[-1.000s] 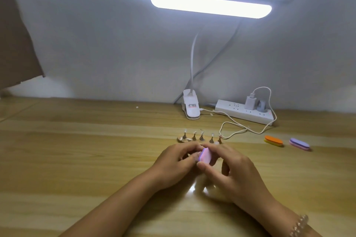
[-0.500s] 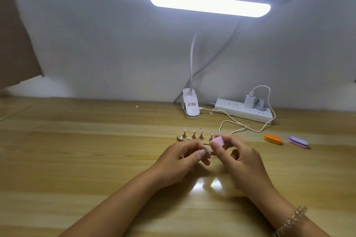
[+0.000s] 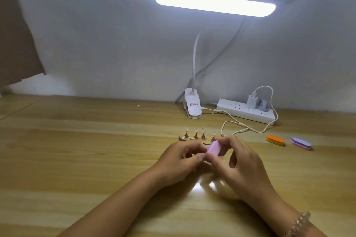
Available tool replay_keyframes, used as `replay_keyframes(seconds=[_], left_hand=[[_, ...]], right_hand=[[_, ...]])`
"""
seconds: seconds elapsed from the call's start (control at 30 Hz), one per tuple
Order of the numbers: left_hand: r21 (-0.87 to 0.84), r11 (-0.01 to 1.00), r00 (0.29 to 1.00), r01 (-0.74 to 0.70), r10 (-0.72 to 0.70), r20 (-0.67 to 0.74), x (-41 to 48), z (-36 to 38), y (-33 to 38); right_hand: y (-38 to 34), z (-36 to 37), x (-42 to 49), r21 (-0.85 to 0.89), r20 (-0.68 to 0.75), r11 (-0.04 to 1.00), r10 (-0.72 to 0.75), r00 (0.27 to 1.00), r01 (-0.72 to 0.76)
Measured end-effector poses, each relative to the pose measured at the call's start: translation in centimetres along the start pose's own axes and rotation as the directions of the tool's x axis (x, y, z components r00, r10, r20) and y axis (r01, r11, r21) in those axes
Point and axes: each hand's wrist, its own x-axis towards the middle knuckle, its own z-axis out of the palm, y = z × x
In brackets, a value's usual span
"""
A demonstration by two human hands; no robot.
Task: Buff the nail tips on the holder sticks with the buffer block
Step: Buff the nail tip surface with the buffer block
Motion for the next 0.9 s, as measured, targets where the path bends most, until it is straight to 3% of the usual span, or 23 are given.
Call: replay_keyframes(seconds=[0.07, 0.2, 0.3, 0.37, 0.53, 0.6, 0.67, 0.73, 0.8, 0.9], left_hand=[[-0.003, 1.0, 1.0, -0.007, 0.008, 0.005, 0.0, 0.0, 0.1], [0.001, 1.0, 1.0, 0.006, -0.006, 0.017, -0.1, 0.0, 0.1], [-0.007, 1.0, 1.0, 0.005, -0.005, 0.016, -0.1, 0.0, 0.1], [-0.005, 1.0, 1.0, -0.003, 0.003, 0.008, 0.0, -0.1, 0.1], [-0.071, 0.997, 1.0, -0.001, 0.0, -0.014, -0.1, 0.3, 0.3], [-0.095, 0.995, 0.999, 0.008, -0.012, -0.034, -0.2, 0.3, 0.3], [-0.081, 0.996, 0.999, 0.024, -0.028, -0.047, -0.1, 0.2, 0.4], [-0.041, 0.998, 0.997, 0.048, -0.05, -0.054, -0.1, 0.1, 0.5], [-0.024, 0.998, 0.997, 0.052, -0.053, -0.053, -0.2, 0.1, 0.5], [-0.036, 0.998, 0.998, 0.045, -0.047, -0.047, -0.2, 0.0, 0.8]], right_hand=[[-0.5, 0.0, -0.3, 0.009, 0.051, 0.998, -0.057, 0.997, 0.057], [0.2, -0.2, 0.6, 0.113, 0.009, 0.991, 0.068, 0.998, -0.068], [-0.1, 0.0, 0.0, 0.043, 0.029, 0.999, -0.021, 0.999, 0.02], [-0.3, 0.1, -0.1, 0.085, 0.066, 0.996, -0.015, 0.998, 0.01], [0.8, -0.3, 0.9, 0.188, -0.105, 0.971, 0.167, 0.98, -0.146], [0.3, -0.3, 0.3, 0.154, -0.094, 0.986, 0.074, 0.993, -0.059], [-0.5, 0.0, -0.3, 0.059, 0.006, 0.997, -0.046, 0.999, 0.046], [-0.4, 0.2, 0.0, 0.042, 0.049, 0.999, -0.032, 0.998, 0.03], [0.1, 0.1, 0.4, 0.062, 0.006, 0.997, 0.038, 0.999, -0.038], [0.1, 0.0, 0.1, -0.032, -0.001, 0.999, -0.022, 1.0, 0.022]])
